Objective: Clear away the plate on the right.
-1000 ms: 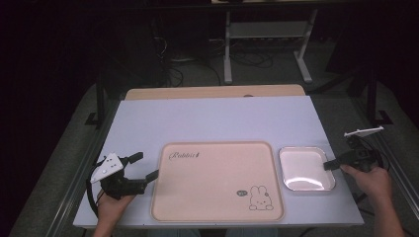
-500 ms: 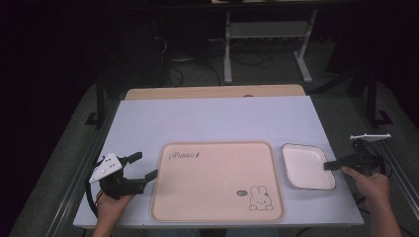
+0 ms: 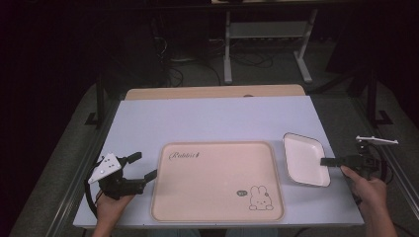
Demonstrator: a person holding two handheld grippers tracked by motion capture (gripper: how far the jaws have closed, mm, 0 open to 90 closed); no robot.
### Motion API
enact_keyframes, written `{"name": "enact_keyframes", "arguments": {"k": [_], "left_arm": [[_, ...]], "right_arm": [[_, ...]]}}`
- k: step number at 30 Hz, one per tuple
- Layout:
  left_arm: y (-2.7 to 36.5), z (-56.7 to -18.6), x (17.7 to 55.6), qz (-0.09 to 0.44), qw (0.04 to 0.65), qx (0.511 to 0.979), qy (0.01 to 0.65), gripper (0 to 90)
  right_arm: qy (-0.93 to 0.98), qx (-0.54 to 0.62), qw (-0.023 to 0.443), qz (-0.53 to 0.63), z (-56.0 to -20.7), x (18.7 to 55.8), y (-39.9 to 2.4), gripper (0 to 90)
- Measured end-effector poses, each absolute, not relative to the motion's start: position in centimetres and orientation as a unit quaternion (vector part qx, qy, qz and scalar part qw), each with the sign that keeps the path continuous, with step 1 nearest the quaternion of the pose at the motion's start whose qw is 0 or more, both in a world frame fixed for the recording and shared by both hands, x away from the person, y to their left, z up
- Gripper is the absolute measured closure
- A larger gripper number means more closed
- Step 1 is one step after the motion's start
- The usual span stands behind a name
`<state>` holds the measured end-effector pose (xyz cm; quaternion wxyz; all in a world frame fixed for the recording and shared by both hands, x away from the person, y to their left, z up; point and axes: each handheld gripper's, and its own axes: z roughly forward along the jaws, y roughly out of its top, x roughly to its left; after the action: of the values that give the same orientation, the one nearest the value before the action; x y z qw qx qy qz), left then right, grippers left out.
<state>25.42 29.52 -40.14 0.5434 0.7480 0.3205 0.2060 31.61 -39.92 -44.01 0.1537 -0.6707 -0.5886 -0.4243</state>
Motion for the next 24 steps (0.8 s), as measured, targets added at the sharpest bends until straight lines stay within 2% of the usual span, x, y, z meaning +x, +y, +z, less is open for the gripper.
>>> {"name": "enact_keyframes", "arguments": {"k": [14,24], "left_arm": [[29.9,-40.1,25.3,0.208,0.549,0.74,0.328,14.2],[29.8,-40.1,25.4,0.208,0.547,0.743,0.326,14.3]], "right_arm": [[-0.58,-0.645,0.126,-0.482,-40.2,31.3,-36.9,88.5],[-0.588,-0.611,0.119,-0.517,-36.8,31.4,-33.2,88.5]]}}
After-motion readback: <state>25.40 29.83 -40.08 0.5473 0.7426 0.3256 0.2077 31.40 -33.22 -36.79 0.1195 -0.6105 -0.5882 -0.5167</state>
